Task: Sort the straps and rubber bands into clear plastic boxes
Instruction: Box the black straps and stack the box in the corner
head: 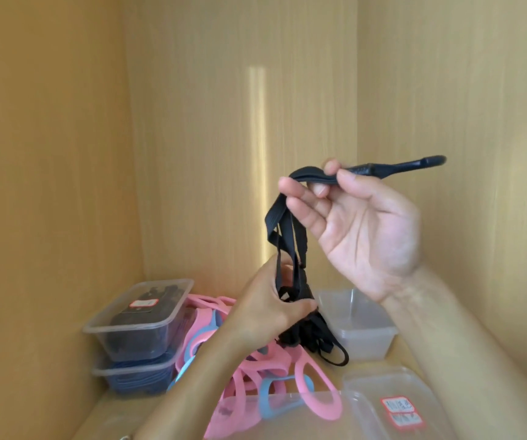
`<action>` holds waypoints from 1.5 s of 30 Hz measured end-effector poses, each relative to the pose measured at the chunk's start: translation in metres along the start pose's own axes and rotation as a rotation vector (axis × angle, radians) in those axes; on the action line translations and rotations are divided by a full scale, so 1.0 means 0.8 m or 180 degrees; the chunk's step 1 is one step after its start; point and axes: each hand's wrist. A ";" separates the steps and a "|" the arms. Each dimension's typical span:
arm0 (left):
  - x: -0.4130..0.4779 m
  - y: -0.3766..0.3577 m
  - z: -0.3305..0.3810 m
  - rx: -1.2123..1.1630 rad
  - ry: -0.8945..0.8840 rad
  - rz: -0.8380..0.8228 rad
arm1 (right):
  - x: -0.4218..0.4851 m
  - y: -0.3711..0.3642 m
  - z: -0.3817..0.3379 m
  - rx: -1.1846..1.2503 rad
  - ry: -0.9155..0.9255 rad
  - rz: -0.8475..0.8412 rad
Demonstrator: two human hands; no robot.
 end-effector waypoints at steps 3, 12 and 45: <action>-0.002 -0.001 -0.014 -0.0292 0.0052 0.0130 | -0.001 -0.001 -0.004 0.0291 0.0167 0.0129; 0.009 0.026 -0.037 0.0199 0.0439 0.1218 | 0.001 -0.001 -0.010 0.0694 0.0432 0.0381; 0.014 0.126 -0.004 -0.1310 0.0766 0.2758 | 0.031 0.134 0.000 0.0049 0.0809 0.2364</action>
Point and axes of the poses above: each hand's wrist, its own x-axis towards the middle knuckle, its own y-axis out of the back of the hand, z = x × y, and after that the axes turned 2 degrees about z, right-handed
